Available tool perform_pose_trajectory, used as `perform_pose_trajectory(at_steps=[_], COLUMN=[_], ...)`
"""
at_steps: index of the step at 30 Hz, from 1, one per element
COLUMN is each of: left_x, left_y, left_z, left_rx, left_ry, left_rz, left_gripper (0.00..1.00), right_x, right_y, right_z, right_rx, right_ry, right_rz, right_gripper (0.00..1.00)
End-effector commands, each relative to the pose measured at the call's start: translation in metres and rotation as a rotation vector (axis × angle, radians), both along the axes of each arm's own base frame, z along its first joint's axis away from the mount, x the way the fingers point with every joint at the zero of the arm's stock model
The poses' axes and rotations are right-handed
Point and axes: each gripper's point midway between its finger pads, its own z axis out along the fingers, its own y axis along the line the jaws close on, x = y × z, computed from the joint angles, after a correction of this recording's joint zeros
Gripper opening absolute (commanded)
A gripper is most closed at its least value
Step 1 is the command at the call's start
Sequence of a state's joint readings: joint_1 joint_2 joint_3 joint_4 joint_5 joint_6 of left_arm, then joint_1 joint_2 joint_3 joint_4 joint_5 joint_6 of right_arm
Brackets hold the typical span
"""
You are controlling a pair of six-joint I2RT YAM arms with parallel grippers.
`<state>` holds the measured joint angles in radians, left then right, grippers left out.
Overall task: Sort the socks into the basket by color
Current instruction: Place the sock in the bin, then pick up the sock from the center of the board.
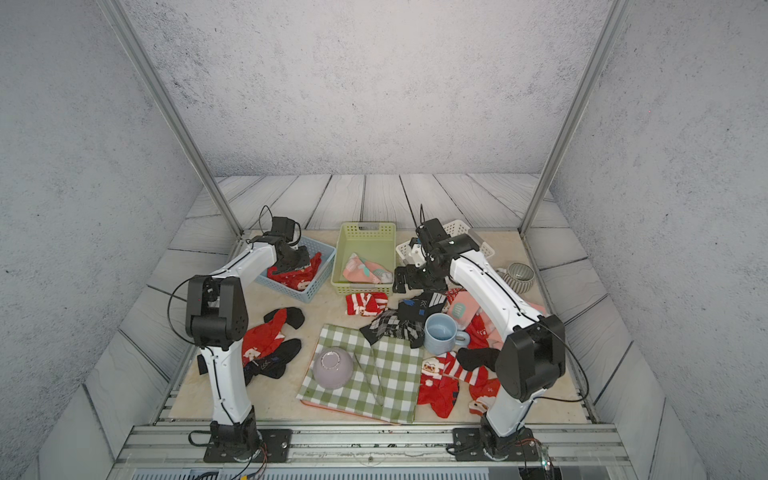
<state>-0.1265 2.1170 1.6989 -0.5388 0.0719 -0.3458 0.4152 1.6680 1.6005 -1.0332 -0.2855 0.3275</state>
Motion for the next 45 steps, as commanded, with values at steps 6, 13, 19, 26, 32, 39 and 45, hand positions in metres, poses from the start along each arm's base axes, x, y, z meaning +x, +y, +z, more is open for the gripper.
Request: perform_pose_trajectory(at_steps=[6, 13, 19, 26, 32, 39, 45], left_x=[-0.002, -0.008, -0.026, -0.059, -0.090, -0.120, -0.134], left_y=[-0.014, -0.022, -0.039, -0.062, -0.075, -0.092, -0.107], left_z=[0.029, 0.094, 0.148, 0.184, 0.191, 0.185, 0.181], left_rx=[-0.062, -0.122, -0.160, -0.179, -0.208, -0.215, -0.228], left_ry=[-0.042, -0.182, -0.278, -0.351, -0.352, -0.321, -0.317], left_rz=[-0.041, -0.066, -0.123, -0.199, -0.247, -0.323, -0.374], left_gripper=[0.34, 0.48, 0.51, 0.55, 0.58, 0.64, 0.65], right_x=[-0.026, -0.037, -0.018, 0.014, 0.027, 0.032, 0.032], right_y=[-0.059, -0.097, -0.138, -0.158, -0.175, -0.174, -0.176], right_z=[-0.014, -0.033, -0.049, -0.084, -0.116, -0.140, -0.147], right_rx=[-0.074, -0.053, -0.072, -0.075, -0.107, -0.110, -0.115], right_ry=[0.095, 0.119, 0.102, 0.124, 0.131, 0.157, 0.142], right_rz=[-0.186, -0.390, -0.558, -0.634, -0.698, -0.690, -0.686], right_gripper=[0.99, 0.95, 0.87, 0.91, 0.93, 0.90, 0.83])
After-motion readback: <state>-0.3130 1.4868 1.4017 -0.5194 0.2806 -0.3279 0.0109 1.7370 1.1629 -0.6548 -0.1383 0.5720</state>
